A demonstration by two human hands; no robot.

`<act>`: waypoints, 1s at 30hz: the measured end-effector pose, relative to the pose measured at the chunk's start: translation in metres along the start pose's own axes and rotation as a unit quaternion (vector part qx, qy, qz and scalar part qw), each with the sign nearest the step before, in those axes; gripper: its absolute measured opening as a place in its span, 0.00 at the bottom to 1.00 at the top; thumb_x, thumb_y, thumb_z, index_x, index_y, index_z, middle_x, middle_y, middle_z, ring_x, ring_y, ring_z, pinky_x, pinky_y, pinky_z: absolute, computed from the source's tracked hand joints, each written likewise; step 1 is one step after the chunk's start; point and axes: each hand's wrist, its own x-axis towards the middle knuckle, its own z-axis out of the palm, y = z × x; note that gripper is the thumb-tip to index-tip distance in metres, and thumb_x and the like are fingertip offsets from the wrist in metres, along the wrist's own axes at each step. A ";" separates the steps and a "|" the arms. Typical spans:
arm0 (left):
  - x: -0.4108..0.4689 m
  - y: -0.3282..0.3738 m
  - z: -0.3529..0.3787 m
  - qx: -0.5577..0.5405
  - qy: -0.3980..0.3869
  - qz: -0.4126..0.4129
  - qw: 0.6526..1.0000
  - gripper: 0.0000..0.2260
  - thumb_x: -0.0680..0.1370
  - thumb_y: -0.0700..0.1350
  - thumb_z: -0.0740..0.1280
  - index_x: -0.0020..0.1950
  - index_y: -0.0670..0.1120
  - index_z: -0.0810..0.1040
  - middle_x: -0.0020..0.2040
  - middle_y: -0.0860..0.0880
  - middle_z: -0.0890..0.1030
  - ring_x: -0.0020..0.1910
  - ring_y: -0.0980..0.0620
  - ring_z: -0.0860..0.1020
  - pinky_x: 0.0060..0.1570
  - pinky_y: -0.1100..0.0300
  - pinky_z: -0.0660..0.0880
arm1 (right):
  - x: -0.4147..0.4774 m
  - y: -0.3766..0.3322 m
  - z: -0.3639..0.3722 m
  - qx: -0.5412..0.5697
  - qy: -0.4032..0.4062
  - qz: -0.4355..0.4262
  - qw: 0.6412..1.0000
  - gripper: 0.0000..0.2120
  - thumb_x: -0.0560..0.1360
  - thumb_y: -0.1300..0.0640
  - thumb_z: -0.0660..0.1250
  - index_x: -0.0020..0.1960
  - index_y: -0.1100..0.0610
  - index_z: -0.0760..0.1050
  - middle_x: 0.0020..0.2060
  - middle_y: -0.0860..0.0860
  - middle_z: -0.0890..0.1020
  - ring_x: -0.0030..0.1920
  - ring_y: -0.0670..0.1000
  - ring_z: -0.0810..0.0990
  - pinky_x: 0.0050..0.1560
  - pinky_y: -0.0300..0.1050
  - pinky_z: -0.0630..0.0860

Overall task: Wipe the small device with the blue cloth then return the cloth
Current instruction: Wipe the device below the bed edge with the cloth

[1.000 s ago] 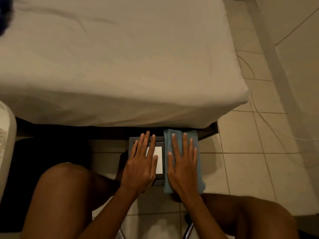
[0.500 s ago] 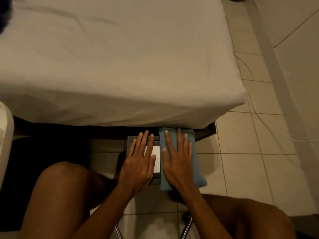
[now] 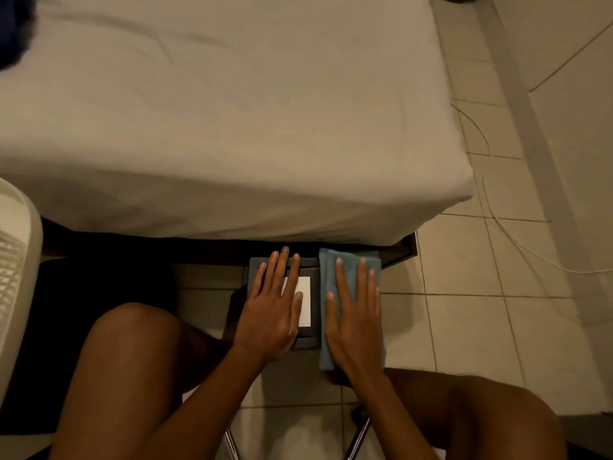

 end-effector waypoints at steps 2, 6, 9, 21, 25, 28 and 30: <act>0.000 -0.001 0.000 -0.006 -0.001 0.000 1.000 0.27 0.84 0.53 0.45 0.81 0.45 0.41 0.82 0.45 0.40 0.81 0.48 0.39 0.79 0.48 0.47 | -0.027 -0.006 0.010 -0.013 0.009 0.011 1.000 0.29 0.82 0.39 0.45 0.81 0.44 0.45 0.82 0.51 0.45 0.81 0.54 0.42 0.78 0.59 0.48; 0.004 -0.001 0.002 0.007 -0.001 -0.002 1.000 0.27 0.84 0.54 0.43 0.81 0.45 0.40 0.81 0.44 0.39 0.81 0.48 0.39 0.78 0.49 0.44 | 0.013 -0.007 0.006 -0.030 0.021 0.004 0.999 0.29 0.82 0.41 0.46 0.81 0.44 0.45 0.82 0.54 0.47 0.81 0.56 0.46 0.78 0.59 0.51; 0.004 -0.001 0.002 0.020 -0.010 -0.001 1.000 0.28 0.84 0.54 0.43 0.81 0.45 0.40 0.81 0.43 0.39 0.80 0.47 0.39 0.77 0.49 0.43 | 0.007 -0.006 0.002 -0.024 0.032 -0.003 0.999 0.29 0.82 0.39 0.44 0.82 0.46 0.47 0.81 0.54 0.48 0.81 0.55 0.46 0.78 0.59 0.51; 0.002 -0.001 0.004 0.018 -0.002 -0.002 1.000 0.28 0.84 0.53 0.44 0.81 0.45 0.41 0.81 0.43 0.40 0.81 0.46 0.41 0.77 0.49 0.42 | -0.019 -0.004 0.003 0.060 0.009 0.052 0.997 0.31 0.80 0.36 0.48 0.80 0.39 0.43 0.81 0.53 0.51 0.80 0.56 0.51 0.77 0.62 0.57; 0.003 -0.001 0.005 0.013 0.007 0.000 1.000 0.28 0.84 0.53 0.46 0.81 0.44 0.42 0.81 0.43 0.41 0.81 0.46 0.42 0.78 0.49 0.43 | 0.005 -0.007 0.001 0.040 0.014 0.049 0.998 0.32 0.80 0.37 0.48 0.80 0.40 0.42 0.81 0.54 0.48 0.80 0.56 0.50 0.76 0.58 0.52; 0.003 0.000 0.005 0.013 0.007 -0.002 1.000 0.28 0.84 0.52 0.46 0.81 0.44 0.42 0.82 0.43 0.41 0.81 0.47 0.40 0.78 0.49 0.44 | 0.015 -0.007 0.000 0.044 0.033 0.036 0.998 0.31 0.81 0.39 0.49 0.82 0.46 0.48 0.81 0.54 0.52 0.80 0.54 0.50 0.78 0.55 0.52; 0.002 0.001 0.003 0.008 0.006 -0.001 1.000 0.28 0.84 0.52 0.46 0.81 0.44 0.42 0.82 0.43 0.41 0.81 0.47 0.40 0.78 0.49 0.44 | -0.017 -0.003 0.003 0.048 0.029 0.039 0.998 0.31 0.81 0.39 0.49 0.82 0.46 0.46 0.81 0.55 0.53 0.80 0.55 0.53 0.77 0.56 0.56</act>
